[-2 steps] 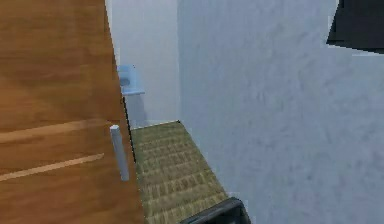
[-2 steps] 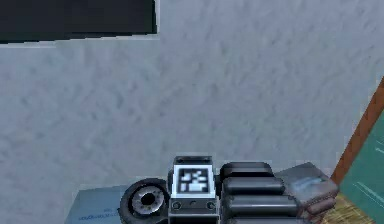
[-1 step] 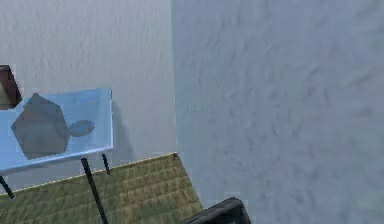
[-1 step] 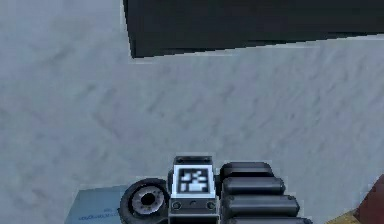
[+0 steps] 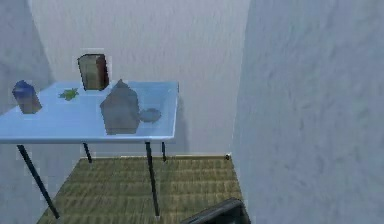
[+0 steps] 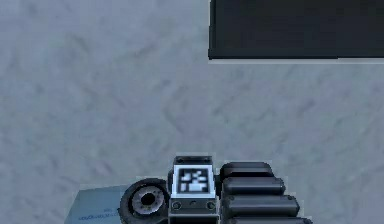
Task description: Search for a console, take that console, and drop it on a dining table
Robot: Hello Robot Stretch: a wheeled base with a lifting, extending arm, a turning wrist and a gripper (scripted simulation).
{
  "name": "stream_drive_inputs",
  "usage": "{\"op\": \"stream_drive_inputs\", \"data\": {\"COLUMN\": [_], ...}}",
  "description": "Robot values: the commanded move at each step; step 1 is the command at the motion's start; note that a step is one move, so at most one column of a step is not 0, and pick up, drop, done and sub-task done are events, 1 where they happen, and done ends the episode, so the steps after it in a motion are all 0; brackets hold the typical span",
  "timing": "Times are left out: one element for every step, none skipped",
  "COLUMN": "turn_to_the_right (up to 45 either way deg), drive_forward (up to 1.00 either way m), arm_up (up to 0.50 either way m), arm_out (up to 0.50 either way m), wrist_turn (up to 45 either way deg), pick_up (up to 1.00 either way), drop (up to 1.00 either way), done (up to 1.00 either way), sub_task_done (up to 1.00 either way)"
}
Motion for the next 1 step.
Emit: {"op": "stream_drive_inputs", "data": {"turn_to_the_right": [0.0], "drive_forward": [0.30], "arm_up": [0.00], "arm_out": [0.00], "wrist_turn": [0.0], "pick_up": [0.00], "drop": [0.00], "done": [0.00], "sub_task_done": [0.00]}}
